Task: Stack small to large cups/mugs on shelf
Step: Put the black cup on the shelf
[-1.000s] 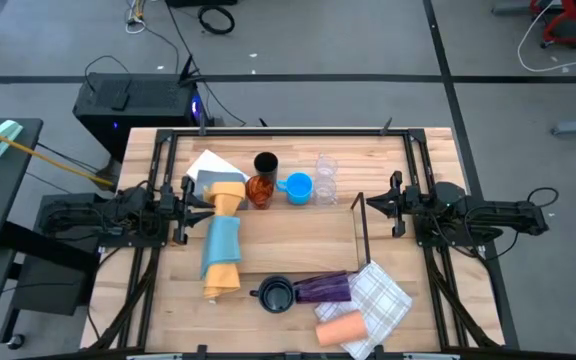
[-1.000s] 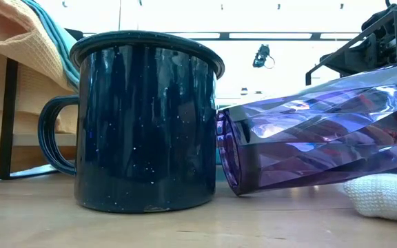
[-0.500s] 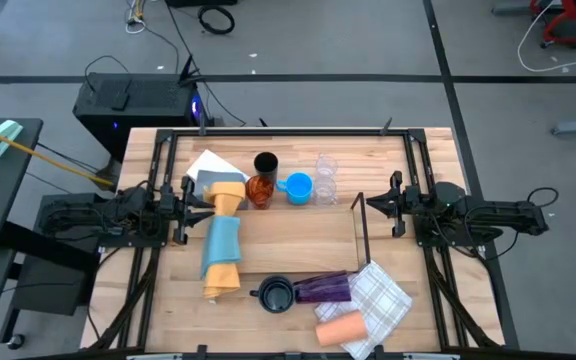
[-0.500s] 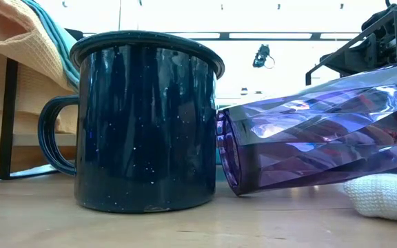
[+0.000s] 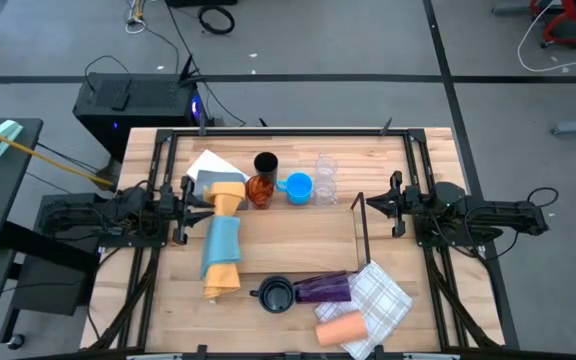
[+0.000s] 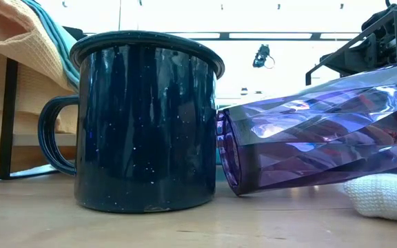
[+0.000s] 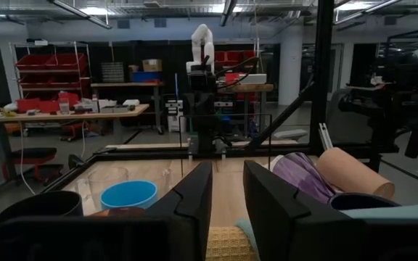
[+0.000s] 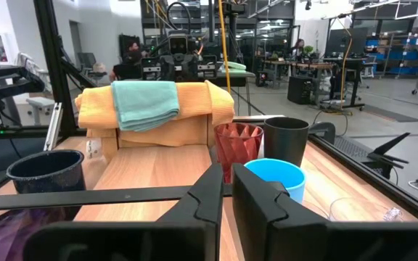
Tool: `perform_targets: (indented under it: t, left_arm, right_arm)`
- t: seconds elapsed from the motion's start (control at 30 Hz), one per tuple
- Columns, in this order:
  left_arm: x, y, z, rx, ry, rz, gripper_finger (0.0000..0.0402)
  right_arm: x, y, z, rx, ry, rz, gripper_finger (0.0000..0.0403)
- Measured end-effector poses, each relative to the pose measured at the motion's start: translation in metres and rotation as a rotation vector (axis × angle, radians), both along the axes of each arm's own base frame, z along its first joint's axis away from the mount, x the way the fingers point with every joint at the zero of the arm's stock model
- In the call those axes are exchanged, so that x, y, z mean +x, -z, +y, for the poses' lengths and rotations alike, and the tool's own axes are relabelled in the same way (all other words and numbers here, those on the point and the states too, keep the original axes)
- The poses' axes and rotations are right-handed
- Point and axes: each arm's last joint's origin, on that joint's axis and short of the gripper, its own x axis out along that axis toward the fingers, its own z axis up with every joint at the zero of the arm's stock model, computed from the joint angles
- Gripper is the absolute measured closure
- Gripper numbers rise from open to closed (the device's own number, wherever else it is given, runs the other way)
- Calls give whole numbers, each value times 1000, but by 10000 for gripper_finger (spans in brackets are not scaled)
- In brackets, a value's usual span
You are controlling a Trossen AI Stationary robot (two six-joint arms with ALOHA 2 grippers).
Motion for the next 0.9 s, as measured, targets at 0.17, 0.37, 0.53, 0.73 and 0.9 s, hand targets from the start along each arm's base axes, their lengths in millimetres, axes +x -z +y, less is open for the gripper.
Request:
perform_targets:
  t: [0.17,0.37,0.53,0.73,0.9]
  left_arm:
    - [0,0,0,0,0,0,318]
    - [-5,-19,2,-39,-49,-201,313]
    - [-13,-56,3,-46,-90,-271,322]
    - [-11,-100,3,2,-106,-144,325]
    - [-2,-133,3,-23,-115,-88,319]
  right_arm:
    - [0,0,0,0,0,-1,365]
    - [0,0,0,0,0,0,365]
    - [0,0,0,0,0,-1,365]
    - [0,0,0,0,0,0,365]
    - [0,0,0,0,0,0,365]
